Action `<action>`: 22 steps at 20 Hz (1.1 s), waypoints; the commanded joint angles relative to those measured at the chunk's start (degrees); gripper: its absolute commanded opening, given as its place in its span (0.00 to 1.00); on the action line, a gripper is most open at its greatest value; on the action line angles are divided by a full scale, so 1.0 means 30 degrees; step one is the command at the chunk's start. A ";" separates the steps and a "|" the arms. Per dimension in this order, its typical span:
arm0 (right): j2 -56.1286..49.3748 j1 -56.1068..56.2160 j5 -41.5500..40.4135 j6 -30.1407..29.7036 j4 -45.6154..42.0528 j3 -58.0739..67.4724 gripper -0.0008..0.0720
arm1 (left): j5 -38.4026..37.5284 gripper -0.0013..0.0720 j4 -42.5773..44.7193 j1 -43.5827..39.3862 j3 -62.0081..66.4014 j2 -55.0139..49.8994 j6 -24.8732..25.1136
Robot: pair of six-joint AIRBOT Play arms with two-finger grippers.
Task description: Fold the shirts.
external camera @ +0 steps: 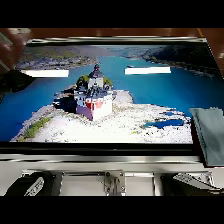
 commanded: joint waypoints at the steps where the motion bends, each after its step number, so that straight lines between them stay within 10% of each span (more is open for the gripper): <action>1: 0.0007 0.0029 0.0466 -0.0379 0.1523 0.1443 0.87 | 0.0007 0.07 -0.0015 0.0000 -0.0007 -0.0138 0.0007; 6: 0.1173 0.3869 -0.3169 -0.2397 0.6929 0.5996 0.80 | 0.0401 0.07 0.2455 -0.2492 0.0117 -0.3220 -0.0525; 10: 0.1953 1.1052 -0.3628 -0.2135 0.6397 0.6105 0.84 | -0.3614 0.15 1.0222 -0.7898 0.2514 -0.8204 -0.3810; 12: 0.1202 1.3967 -0.2033 -0.1137 0.4998 0.6105 0.94 | -0.4845 0.97 1.1016 -0.9180 0.3781 -1.0171 -0.4160; 22: -0.0197 1.8498 -0.0313 -0.0007 0.3745 0.6113 0.94 | -0.4138 0.98 1.0571 -0.9435 0.4277 -1.0695 -0.4080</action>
